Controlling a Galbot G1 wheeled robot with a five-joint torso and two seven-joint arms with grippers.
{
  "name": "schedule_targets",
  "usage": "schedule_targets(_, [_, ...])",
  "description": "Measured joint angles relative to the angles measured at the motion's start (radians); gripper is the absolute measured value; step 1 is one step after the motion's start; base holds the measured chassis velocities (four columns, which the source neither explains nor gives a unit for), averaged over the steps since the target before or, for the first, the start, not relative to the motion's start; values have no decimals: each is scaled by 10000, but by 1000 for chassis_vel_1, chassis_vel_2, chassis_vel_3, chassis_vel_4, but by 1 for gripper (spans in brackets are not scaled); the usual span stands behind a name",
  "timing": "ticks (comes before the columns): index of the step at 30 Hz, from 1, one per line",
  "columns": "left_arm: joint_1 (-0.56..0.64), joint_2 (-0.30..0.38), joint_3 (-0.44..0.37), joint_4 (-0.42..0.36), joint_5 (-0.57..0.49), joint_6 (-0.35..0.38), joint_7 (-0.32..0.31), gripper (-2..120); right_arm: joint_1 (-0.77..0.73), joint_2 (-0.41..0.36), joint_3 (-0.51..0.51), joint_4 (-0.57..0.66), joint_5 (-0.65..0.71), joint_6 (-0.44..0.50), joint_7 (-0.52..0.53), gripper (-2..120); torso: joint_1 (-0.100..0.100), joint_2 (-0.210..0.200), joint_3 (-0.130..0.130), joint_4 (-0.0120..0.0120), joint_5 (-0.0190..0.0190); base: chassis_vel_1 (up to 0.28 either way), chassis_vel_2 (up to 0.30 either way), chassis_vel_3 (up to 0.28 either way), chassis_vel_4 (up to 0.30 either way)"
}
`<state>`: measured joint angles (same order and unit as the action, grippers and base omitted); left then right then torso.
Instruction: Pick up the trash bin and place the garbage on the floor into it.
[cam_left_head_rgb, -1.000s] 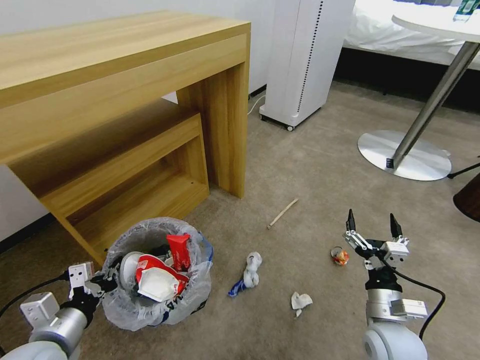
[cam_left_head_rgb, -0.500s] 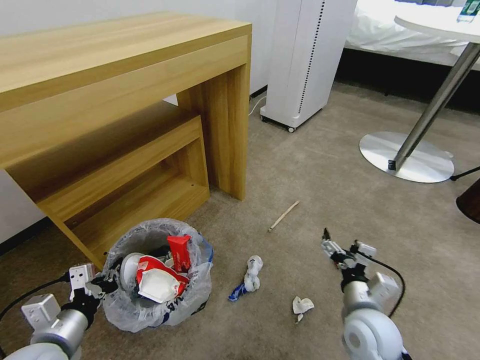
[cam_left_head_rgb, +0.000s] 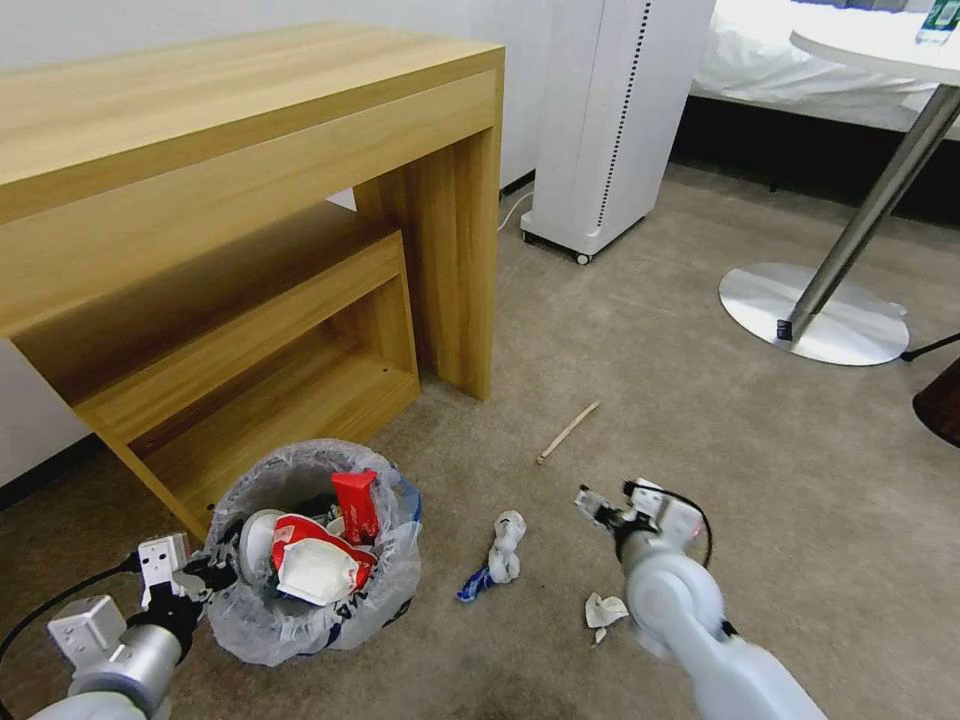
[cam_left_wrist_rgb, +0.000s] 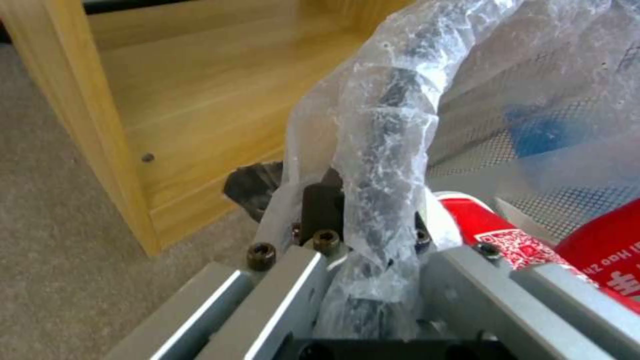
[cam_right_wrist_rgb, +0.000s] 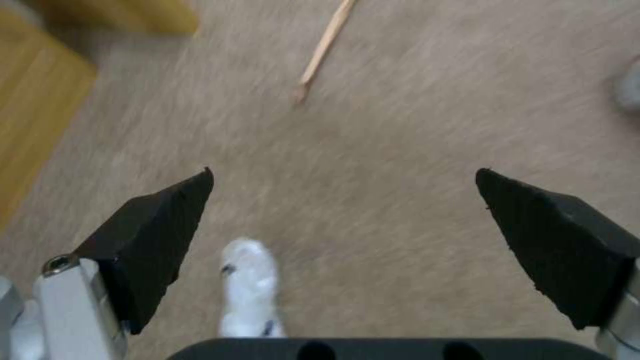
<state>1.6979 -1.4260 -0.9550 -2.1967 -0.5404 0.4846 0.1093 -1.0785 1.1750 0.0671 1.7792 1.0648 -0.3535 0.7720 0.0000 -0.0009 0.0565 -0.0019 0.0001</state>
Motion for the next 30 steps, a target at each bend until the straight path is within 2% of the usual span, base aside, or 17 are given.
schedule_targets(1, [0,0,0,0,0,0,0,1,0,0,0,0,0,0,0,100,0,0,0,0,0,0,0,0,0])
schedule_targets(4, [-82,-128,-51,8,37,65,-46,1,685,313,-827,-990,187,-62,77,100,0,-1,1,0,-1,0,0,0,0])
schedule_targets(13, [-153,-265,-104,41,90,77,-61,1,1103,521,-1621,-1906,175,-70,-88,100,0,-1,0,-2,-2,0,0,0,0])
schedule_targets(20, [-178,-340,-157,-13,93,83,-67,1,1636,975,-2629,-2988,-92,-15,-376,100,0,-1,0,-1,-1,0,0,0,0])
schedule_targets(30, [-76,-418,-216,-116,110,83,-73,1,1884,1293,-3083,-3794,-464,123,-627,100,0,-1,-1,-1,-1,0,0,0,0])
